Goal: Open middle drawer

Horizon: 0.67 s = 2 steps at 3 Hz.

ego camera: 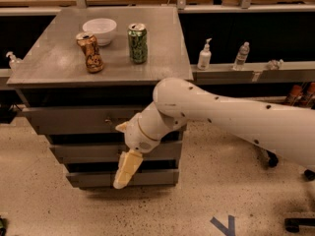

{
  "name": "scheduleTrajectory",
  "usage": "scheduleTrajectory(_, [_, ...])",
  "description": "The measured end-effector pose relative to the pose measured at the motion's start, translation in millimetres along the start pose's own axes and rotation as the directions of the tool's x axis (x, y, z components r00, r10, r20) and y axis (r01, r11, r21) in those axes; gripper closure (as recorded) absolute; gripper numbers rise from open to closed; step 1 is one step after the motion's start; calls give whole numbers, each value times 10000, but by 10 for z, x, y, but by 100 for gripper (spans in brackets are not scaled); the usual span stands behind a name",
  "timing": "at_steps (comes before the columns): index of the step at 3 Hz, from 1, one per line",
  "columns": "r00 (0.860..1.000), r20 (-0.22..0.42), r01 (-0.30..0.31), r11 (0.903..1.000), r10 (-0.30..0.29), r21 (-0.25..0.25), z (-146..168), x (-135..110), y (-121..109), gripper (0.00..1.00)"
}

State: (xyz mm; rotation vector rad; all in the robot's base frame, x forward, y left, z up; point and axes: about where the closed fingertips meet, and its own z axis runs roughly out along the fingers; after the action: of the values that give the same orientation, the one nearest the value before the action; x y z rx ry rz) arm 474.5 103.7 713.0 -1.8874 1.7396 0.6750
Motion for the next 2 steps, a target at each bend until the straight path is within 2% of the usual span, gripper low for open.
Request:
scheduleTrajectory(1, [9861,1341,850,9911,-985,1025,295,412,-306,0])
scheduleTrajectory(2, [9380,2929,1010,9546,-1853,2803,305,792,-754,0])
